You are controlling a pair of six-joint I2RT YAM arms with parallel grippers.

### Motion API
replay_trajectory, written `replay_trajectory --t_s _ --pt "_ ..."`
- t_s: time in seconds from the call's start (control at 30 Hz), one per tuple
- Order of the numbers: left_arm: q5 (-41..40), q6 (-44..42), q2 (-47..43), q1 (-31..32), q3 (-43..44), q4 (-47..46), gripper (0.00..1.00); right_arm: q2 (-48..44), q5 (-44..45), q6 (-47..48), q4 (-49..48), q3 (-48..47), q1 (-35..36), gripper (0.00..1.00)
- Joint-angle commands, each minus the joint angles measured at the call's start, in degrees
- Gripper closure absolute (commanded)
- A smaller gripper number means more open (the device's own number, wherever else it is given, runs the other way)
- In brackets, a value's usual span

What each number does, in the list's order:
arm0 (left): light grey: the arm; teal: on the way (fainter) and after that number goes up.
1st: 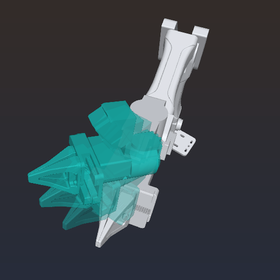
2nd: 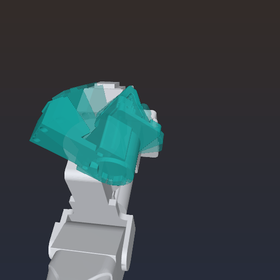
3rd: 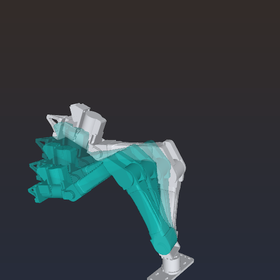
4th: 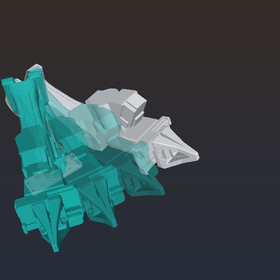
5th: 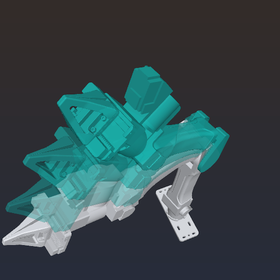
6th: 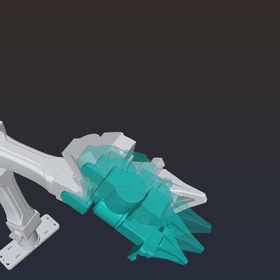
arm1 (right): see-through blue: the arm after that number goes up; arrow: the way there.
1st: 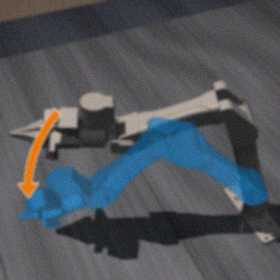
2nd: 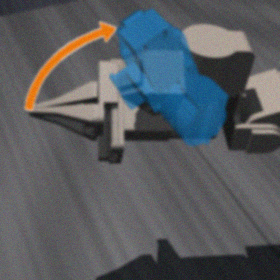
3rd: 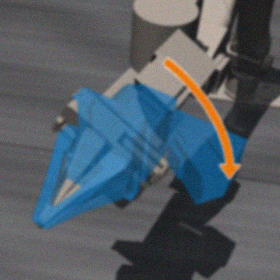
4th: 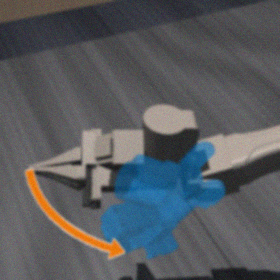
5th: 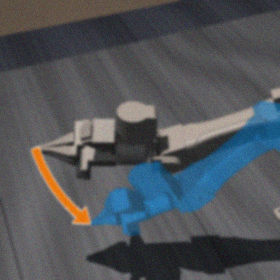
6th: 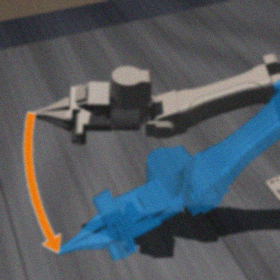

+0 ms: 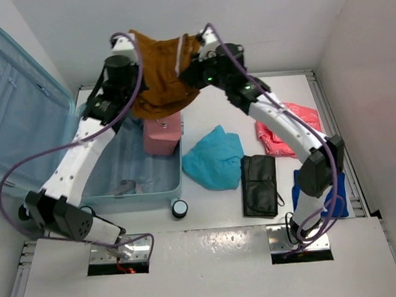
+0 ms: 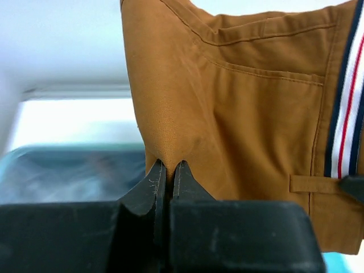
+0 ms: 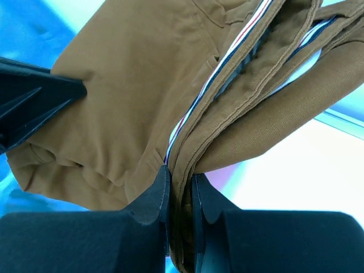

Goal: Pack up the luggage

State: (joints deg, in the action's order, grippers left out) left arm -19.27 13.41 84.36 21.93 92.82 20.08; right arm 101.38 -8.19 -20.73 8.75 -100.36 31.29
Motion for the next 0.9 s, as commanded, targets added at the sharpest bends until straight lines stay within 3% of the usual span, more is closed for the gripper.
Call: replay_trajectory --t_s 0.0,0.2,0.43,0.63,0.87 --pt "-3.5 -3.0 -7.8 -4.3 -3.8 -4.3 1.0 4.2 -1.9 0.4 -8.3 -4.8 5.9 1.0" --pt "-3.5 -4.2 -15.2 -12.8 -11.1 -0.3 1.0 14.3 0.4 -1.7 -7.2 -16.4 14.1 1.0" --pt "-0.3 -6.0 -17.1 -19.6 -19.8 1.1 1.0 19.6 6.6 -8.2 -7.9 -12.3 19.7 1.0" --pt "4.6 -4.3 -13.0 -27.2 -26.4 0.3 1.0 25.3 7.2 -15.9 -8.4 -10.1 20.0 1.0" --pt "6.0 -3.1 -6.4 -29.9 -27.9 -3.4 1.0 32.1 5.6 -17.3 -10.9 -10.6 20.6 1.0"
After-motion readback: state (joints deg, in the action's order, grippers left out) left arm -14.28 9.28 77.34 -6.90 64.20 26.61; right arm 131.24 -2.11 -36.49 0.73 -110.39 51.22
